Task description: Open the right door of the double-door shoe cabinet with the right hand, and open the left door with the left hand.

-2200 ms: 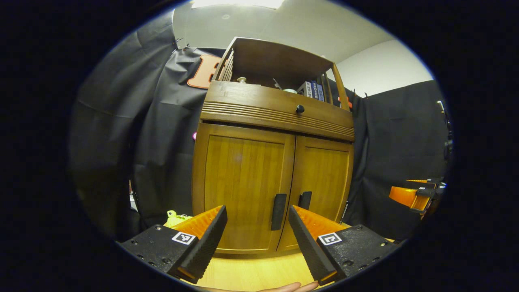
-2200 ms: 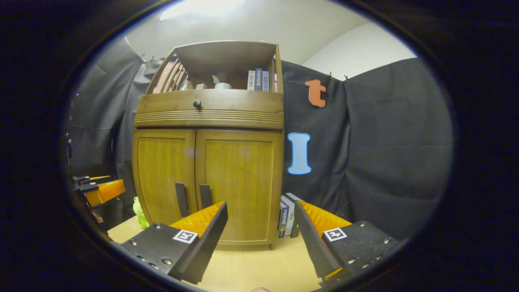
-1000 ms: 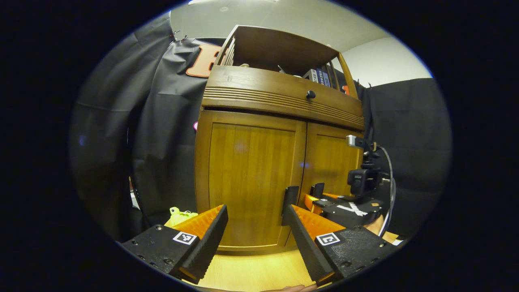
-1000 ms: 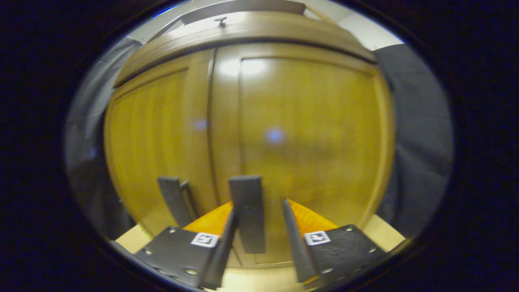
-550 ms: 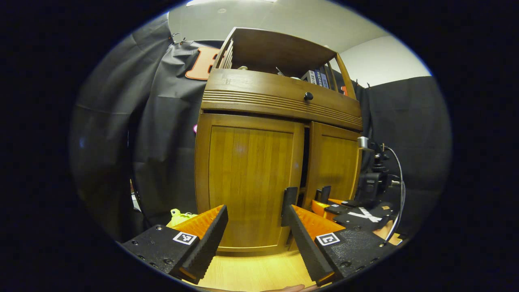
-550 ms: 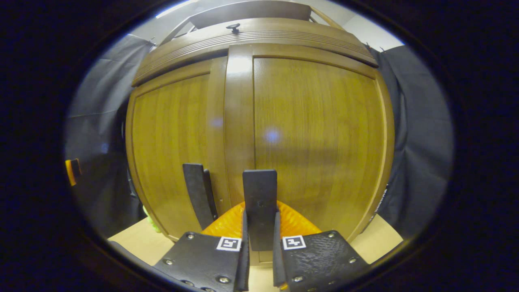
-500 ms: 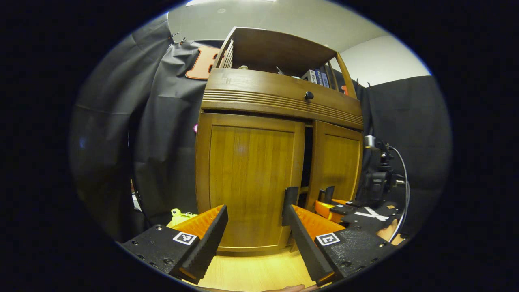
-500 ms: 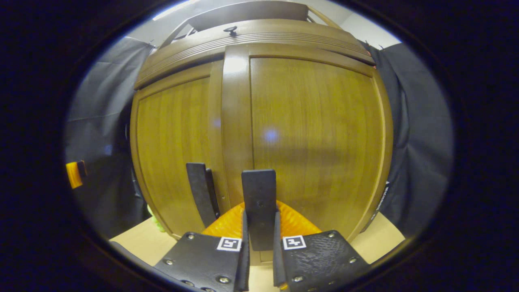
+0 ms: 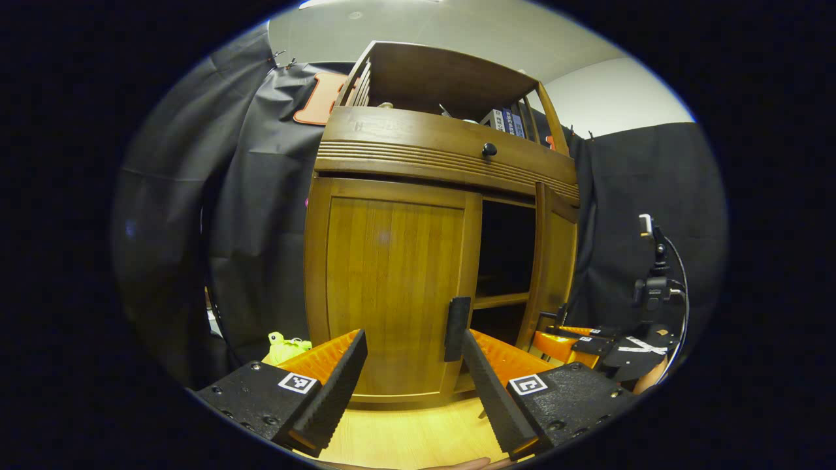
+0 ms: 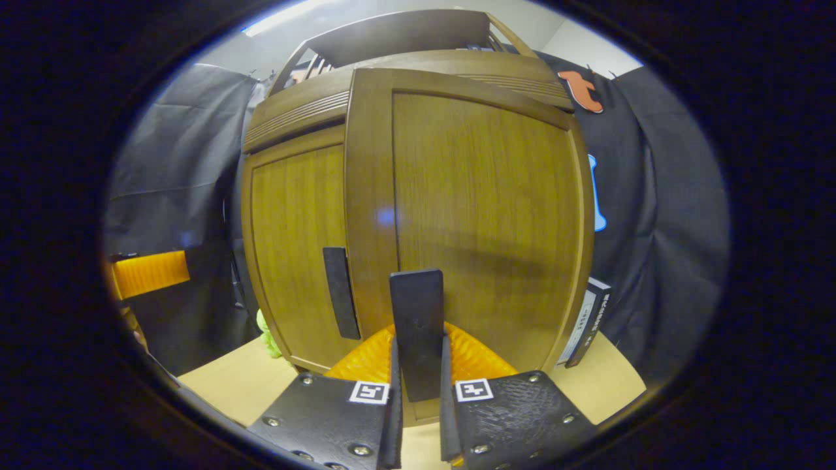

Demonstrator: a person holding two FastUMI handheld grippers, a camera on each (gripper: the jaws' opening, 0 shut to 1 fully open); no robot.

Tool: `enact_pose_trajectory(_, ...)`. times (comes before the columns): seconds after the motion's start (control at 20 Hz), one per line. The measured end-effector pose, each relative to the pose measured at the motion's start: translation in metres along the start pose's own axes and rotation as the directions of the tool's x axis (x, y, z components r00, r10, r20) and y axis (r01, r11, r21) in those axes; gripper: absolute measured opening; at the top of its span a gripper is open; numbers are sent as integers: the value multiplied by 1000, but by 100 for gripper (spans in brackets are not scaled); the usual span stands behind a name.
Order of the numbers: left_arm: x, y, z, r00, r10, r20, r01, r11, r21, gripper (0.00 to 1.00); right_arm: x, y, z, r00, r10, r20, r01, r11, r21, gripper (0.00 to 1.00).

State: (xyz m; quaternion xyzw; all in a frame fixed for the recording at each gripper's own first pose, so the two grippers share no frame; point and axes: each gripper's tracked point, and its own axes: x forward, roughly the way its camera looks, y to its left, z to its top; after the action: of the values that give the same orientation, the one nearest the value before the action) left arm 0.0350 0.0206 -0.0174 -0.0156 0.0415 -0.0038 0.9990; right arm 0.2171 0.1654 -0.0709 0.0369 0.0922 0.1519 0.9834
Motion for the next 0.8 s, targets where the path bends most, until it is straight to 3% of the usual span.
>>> enact_pose_trajectory(0.05, 1, 0, 0, 1000, 4, 3, -4, 1000, 9, 86, 0, 0, 0, 1000, -2, 2, 2, 1000, 8, 23)
enact_pose_trajectory(0.5, 2, 3, -4, 1000, 14, -7, -14, 1000, 16, 86, -10, -9, 1, 998, -60, -3, 60, 997, 41, 23)
enact_pose_trajectory(0.65, 0, 2, -2, 1000, 16, 0, -16, 1000, 22, 86, -14, 0, 4, 999, -35, 7, 34, 994, 107, 23)
enact_pose_trajectory(0.7, -1, 1, -3, 1000, 13, 0, -13, 1000, 29, 92, -15, 3, 5, 999, -35, 8, 34, 992, 125, 22)
enact_pose_trajectory(0.8, -4, -1, -3, 1000, 8, 7, -8, 999, 35, 92, -15, -3, 6, 998, -61, 10, 60, 992, 109, 22)
